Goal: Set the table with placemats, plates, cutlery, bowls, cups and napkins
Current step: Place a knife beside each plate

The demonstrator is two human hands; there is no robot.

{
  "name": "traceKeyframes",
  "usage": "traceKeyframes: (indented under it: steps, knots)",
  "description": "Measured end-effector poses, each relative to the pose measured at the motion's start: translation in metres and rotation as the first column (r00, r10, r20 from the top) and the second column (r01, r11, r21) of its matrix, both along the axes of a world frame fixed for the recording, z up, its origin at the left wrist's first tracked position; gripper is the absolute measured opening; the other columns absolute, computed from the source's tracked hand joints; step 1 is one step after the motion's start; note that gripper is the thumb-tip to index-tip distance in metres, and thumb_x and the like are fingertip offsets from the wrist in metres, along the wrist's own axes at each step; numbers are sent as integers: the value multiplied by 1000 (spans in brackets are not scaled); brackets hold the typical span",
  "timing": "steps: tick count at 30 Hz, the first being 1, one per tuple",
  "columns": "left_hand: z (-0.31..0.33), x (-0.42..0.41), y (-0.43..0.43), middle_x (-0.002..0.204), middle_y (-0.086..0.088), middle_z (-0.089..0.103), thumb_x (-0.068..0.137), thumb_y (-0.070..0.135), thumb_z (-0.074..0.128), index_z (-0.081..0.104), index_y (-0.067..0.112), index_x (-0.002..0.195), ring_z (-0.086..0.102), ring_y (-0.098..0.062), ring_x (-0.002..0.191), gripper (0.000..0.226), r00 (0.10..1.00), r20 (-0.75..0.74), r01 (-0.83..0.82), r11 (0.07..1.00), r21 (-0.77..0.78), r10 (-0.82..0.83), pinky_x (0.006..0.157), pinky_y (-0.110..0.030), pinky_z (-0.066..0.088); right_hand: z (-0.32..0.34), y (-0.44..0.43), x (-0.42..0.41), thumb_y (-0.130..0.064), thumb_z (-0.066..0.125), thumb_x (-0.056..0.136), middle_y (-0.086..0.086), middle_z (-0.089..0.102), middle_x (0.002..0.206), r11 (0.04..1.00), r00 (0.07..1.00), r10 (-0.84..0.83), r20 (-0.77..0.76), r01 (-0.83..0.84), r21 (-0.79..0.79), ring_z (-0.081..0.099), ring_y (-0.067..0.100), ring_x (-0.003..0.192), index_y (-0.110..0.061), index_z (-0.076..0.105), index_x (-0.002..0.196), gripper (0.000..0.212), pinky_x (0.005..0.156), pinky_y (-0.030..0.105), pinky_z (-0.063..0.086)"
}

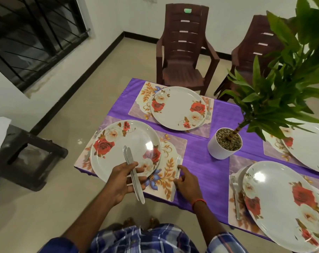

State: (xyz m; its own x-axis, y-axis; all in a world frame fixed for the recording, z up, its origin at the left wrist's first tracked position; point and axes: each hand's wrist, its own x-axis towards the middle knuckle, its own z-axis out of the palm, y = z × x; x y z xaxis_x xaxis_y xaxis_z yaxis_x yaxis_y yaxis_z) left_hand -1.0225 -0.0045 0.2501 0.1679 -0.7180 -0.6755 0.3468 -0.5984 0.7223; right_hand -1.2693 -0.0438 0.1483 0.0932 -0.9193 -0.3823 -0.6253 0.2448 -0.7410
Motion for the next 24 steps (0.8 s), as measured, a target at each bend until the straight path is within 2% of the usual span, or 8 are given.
traceKeyframes:
  steps: [6, 10, 12, 14, 16, 19, 21, 24]
  knots:
    - [3, 6, 5, 112, -19, 72, 99, 27, 64, 63, 11, 121, 75, -42, 93, 27, 1000, -3, -6, 1000, 22, 6, 84, -64, 59, -1, 1, -1, -18, 65, 97, -10, 65, 98, 1000, 1000, -4, -19, 4, 0, 66, 2, 84, -20, 48, 144, 50, 68, 8, 51]
    - [7, 15, 1, 111, -18, 73, 100, 27, 63, 63, 11, 122, 76, -40, 91, 26, 1000, 0, -15, 1000, 8, 15, 77, -59, 62, 6, 2, 3, -16, 63, 98, -9, 66, 98, 1000, 999, -23, -32, 22, -22, 64, -2, 79, -19, 49, 142, 46, 61, 4, 47]
    - [6, 22, -1, 109, -17, 75, 103, 24, 59, 63, 11, 123, 76, -39, 91, 24, 1000, 16, -1, 1000, -4, 1, 73, -57, 62, 16, 1, 11, -17, 60, 100, -7, 68, 101, 997, 999, -41, -26, 39, -69, 65, 0, 83, -20, 50, 142, 43, 63, 4, 47]
    - [6, 32, -4, 105, -14, 77, 106, 19, 53, 63, 10, 124, 76, -39, 92, 22, 999, 36, 24, 1000, -13, -24, 80, -62, 60, 34, -3, 30, -19, 59, 101, -8, 68, 100, 988, 999, -38, -5, 37, -147, 65, 2, 84, -22, 52, 141, 40, 69, 6, 48]
    - [5, 45, -8, 105, -14, 77, 107, 15, 49, 62, 10, 124, 75, -40, 93, 22, 998, 44, 48, 998, -29, -47, 85, -65, 58, 56, -13, 58, -26, 60, 101, -11, 68, 96, 973, 1000, 16, 9, -14, -229, 64, 2, 81, -28, 55, 136, 36, 73, 10, 49]
    - [9, 68, -15, 108, -14, 77, 107, 12, 50, 61, 10, 126, 75, -42, 94, 22, 996, 36, 83, 995, -59, -81, 85, -65, 58, 90, -30, 105, -37, 62, 98, -11, 70, 101, 944, 990, 144, 0, -137, -301, 64, 2, 88, -29, 61, 128, 31, 83, 18, 53]
    - [13, 89, -20, 109, -13, 77, 106, 12, 51, 60, 10, 128, 75, -41, 95, 23, 995, 17, 99, 991, -87, -98, 83, -63, 59, 107, -39, 139, -37, 67, 94, -12, 70, 92, 938, 982, 187, 23, -171, -303, 65, 2, 83, -32, 64, 122, 28, 78, 17, 53]
    - [20, 124, -25, 112, -15, 75, 105, 10, 53, 59, 9, 129, 74, -43, 97, 25, 993, -18, 112, 984, -139, -116, 78, -60, 60, 116, -44, 192, -40, 68, 93, -11, 71, 91, 966, 968, 169, 188, -125, -226, 67, 4, 85, -36, 67, 115, 23, 78, 24, 57]
